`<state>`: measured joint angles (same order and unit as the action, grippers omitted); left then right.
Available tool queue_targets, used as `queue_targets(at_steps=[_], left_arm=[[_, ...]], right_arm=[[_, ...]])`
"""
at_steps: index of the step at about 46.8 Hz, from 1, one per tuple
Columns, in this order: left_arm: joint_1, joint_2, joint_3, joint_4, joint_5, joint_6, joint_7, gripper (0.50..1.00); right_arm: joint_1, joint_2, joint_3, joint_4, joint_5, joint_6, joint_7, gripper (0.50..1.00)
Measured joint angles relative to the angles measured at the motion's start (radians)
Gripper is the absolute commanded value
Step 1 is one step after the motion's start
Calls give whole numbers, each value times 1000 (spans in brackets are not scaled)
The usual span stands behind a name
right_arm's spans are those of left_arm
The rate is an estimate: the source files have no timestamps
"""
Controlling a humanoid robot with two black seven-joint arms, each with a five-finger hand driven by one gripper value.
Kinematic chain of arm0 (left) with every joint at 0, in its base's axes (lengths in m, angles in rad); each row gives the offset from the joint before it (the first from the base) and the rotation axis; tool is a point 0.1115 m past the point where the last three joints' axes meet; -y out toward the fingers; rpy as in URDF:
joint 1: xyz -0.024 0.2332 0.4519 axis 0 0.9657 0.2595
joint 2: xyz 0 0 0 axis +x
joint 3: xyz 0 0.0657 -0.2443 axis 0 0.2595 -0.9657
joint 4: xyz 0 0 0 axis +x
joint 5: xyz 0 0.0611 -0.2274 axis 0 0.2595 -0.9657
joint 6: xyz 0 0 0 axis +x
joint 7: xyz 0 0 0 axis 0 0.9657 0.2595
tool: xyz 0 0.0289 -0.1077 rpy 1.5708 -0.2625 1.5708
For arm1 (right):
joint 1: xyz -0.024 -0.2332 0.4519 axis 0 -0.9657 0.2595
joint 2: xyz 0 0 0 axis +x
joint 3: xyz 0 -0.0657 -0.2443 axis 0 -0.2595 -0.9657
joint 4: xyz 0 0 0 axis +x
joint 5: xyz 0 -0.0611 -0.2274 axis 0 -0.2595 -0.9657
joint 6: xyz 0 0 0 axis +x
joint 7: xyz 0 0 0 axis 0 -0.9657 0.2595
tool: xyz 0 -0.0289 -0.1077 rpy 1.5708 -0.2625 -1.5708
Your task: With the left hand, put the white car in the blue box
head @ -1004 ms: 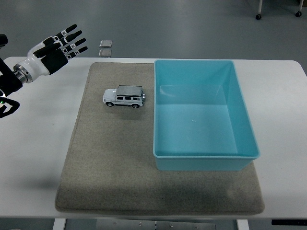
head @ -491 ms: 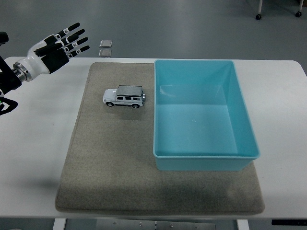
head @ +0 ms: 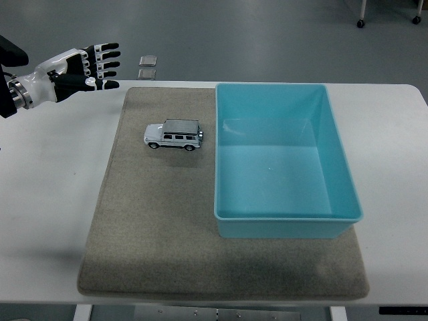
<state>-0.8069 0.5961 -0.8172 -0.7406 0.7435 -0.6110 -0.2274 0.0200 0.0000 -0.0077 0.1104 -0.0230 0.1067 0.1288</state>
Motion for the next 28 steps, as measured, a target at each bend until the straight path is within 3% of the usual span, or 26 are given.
queue_targets(at_steps=[7, 14, 28], left_arm=[[5, 41, 1, -70, 138, 0, -62, 996], [2, 75, 14, -138, 204, 0, -64, 999], [-38, 49, 71, -143, 355, 7, -64, 999]], right_arm=[[0, 0, 0, 0, 0, 0, 0, 936], [0, 0, 0, 0, 0, 0, 0, 936], [0, 0, 0, -1, 0, 0, 0, 936]])
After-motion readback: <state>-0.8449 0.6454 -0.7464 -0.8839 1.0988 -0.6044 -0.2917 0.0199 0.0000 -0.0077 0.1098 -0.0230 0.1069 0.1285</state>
